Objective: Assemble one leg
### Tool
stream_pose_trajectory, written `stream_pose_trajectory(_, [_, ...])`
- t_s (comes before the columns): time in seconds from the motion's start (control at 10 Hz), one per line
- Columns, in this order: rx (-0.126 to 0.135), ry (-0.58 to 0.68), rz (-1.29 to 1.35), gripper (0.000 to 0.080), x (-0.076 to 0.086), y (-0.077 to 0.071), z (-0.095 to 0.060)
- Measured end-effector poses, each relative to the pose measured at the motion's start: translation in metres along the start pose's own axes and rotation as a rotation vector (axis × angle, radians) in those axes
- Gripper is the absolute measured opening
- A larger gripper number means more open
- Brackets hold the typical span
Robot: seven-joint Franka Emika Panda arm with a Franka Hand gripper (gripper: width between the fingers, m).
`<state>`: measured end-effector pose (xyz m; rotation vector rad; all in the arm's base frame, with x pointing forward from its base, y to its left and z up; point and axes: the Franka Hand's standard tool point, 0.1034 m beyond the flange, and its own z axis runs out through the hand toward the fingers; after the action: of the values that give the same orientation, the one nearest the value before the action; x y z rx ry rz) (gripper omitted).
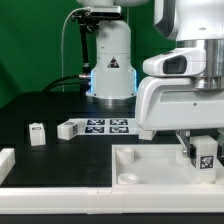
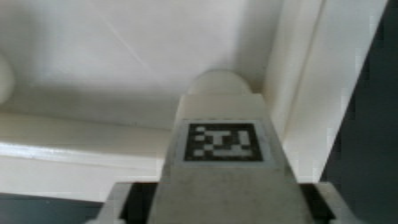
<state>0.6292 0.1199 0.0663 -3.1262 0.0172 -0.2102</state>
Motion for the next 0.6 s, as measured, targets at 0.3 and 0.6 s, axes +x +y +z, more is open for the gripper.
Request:
stream_pose_trajectory(0.3, [-0.041, -0.024, 0.449, 0.0292, -0.004, 0.006, 0.000])
stream_pose_trajectory(0.6, [-0.101, -0.017, 0.732, 0.0301, -0.006, 0.023, -0.001])
